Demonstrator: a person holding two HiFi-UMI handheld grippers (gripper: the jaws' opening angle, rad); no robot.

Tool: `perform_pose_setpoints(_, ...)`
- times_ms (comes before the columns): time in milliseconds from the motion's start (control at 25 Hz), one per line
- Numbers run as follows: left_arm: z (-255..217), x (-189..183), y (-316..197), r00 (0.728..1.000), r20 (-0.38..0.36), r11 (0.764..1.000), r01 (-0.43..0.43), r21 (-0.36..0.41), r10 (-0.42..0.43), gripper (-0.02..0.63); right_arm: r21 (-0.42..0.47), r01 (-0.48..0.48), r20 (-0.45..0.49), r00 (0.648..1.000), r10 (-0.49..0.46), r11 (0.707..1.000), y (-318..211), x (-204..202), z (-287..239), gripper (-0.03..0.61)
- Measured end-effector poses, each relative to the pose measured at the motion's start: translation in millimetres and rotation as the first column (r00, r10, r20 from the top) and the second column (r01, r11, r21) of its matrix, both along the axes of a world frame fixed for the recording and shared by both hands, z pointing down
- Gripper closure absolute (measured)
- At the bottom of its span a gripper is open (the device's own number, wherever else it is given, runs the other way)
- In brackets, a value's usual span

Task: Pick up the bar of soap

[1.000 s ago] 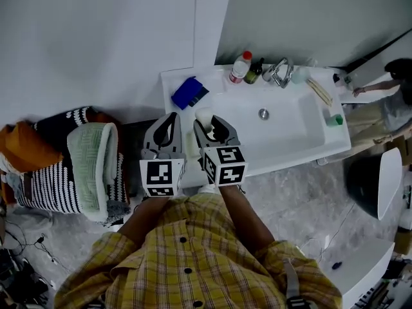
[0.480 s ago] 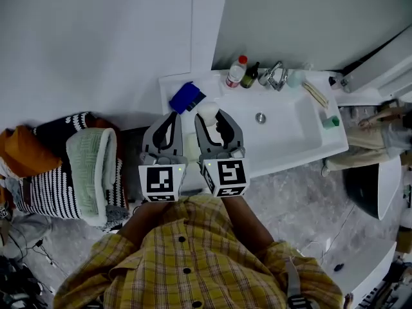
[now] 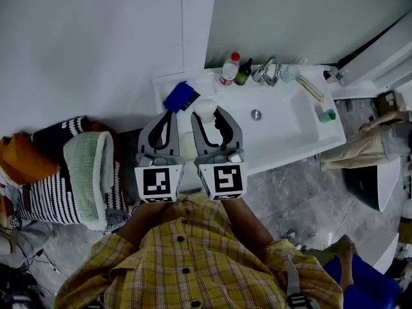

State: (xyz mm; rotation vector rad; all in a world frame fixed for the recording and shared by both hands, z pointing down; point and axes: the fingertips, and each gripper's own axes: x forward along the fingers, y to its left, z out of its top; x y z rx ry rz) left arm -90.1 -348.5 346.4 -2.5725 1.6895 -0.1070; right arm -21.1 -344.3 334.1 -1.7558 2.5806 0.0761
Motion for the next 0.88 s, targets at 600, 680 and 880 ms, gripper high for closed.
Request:
perform_pose_setpoints(600, -2.7, 0.1, 2.5, 1.0, -0.014, 1.0, -0.014, 0.01, 0.014, 0.603, -0.007, -0.022, -0.008, 1.0, 0.022, 1.0, 1.3, 1.1, 3.3, 0.389)
perform_pose_setpoints(680, -3.8, 0.1, 1.3, 0.999, -0.031, 1.0, -0.009, 0.021, 0.01, 0.603, -0.002, -0.023, -0.01, 1.0, 0.023, 1.0, 0.5, 1.1, 3.8, 0.388)
perform_pose_setpoints(880, -4.6, 0.1, 0.7, 1.0, -0.009, 1.0, -0.014, 0.017, 0.014, 0.603, 0.009, -0.024, -0.014, 1.0, 0.024, 1.0, 0.0, 0.2, 1.2, 0.388)
